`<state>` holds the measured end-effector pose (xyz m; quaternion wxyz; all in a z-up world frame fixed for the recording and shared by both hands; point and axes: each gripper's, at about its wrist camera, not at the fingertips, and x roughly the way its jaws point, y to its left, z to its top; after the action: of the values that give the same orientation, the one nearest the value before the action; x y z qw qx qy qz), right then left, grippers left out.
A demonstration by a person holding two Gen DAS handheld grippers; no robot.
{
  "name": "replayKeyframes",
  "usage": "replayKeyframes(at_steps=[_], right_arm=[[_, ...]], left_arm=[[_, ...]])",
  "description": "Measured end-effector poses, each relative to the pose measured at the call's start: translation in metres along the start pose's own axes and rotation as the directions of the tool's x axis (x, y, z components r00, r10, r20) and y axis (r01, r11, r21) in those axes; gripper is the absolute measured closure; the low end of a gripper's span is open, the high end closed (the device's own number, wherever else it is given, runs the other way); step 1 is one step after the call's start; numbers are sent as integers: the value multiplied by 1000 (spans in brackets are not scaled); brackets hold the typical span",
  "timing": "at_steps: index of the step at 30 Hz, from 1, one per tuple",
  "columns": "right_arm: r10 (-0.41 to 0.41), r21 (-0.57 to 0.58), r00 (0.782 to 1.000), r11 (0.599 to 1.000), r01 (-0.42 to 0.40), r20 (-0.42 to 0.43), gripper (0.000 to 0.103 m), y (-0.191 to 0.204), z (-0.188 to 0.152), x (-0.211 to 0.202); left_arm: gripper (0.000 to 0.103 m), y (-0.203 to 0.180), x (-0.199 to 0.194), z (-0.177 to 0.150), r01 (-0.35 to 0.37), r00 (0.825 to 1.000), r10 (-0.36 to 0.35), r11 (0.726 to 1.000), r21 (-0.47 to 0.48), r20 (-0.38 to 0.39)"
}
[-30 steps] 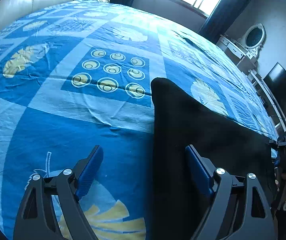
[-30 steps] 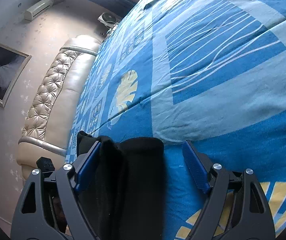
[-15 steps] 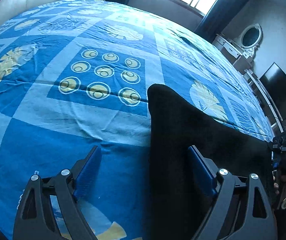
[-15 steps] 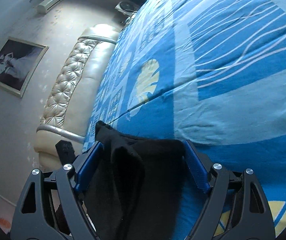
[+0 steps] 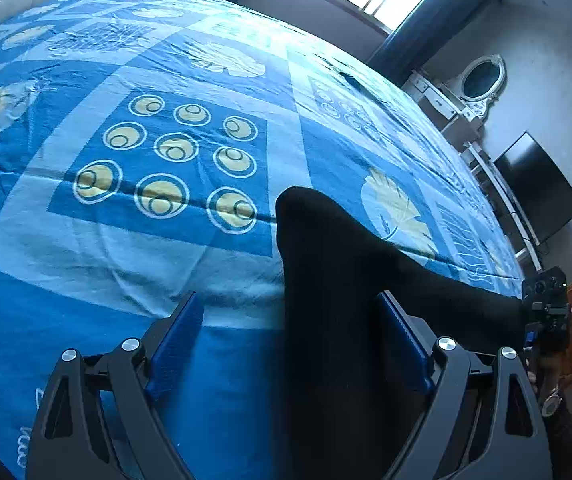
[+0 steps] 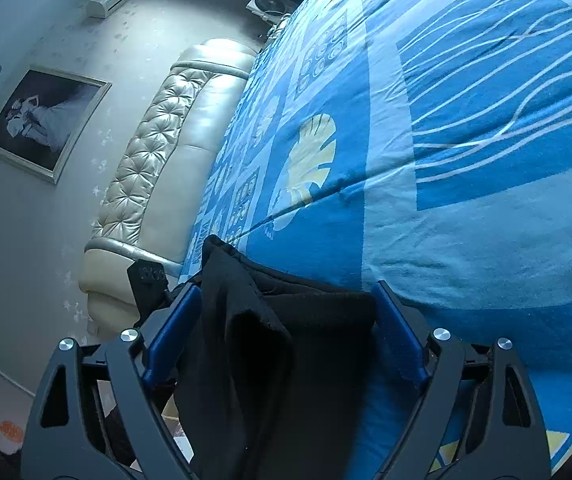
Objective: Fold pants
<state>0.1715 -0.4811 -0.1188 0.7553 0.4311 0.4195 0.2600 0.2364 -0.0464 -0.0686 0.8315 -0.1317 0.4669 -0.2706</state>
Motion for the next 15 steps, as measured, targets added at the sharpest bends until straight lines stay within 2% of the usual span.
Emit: replayKeyframes(at_steps=[5, 7, 8, 9, 11, 13, 14, 15], right_arm=[[19, -10, 1000, 1000, -19, -5, 18, -1, -1, -1], [6, -10, 1000, 1000, -6, 2, 32, -4, -2, -4], [-4, -10, 1000, 1000, 4, 1, 46, -4, -1, -3], [-8, 0, 1000, 1000, 8, -7, 55, -7, -2, -2], [4, 24, 1000, 1000, -4, -3, 61, -13, -2, -1], [5, 24, 1000, 1000, -5, 5, 64, -14, -3, -2], [2, 20, 1000, 1000, -2, 13, 65, -13, -4, -2], [4, 21, 1000, 1000, -5, 20, 66, -12, -4, -2]], left_arm=[[16, 3, 3, 7, 25, 1000, -25, 999, -22, -2], [16, 3, 6, 9, 27, 1000, -27, 999, -25, 1], [16, 3, 7, 9, 26, 1000, -26, 999, -20, -1], [16, 2, 9, 10, 29, 1000, -29, 999, -15, -5], [18, 1, 11, 12, 32, 999, -32, 999, -6, -13], [42, -2, 12, 14, 45, 999, -45, 999, 12, -18], [64, -5, 14, 14, 75, 997, -74, 997, 27, -34], [67, -11, 14, 13, 78, 996, -77, 996, 45, -36]])
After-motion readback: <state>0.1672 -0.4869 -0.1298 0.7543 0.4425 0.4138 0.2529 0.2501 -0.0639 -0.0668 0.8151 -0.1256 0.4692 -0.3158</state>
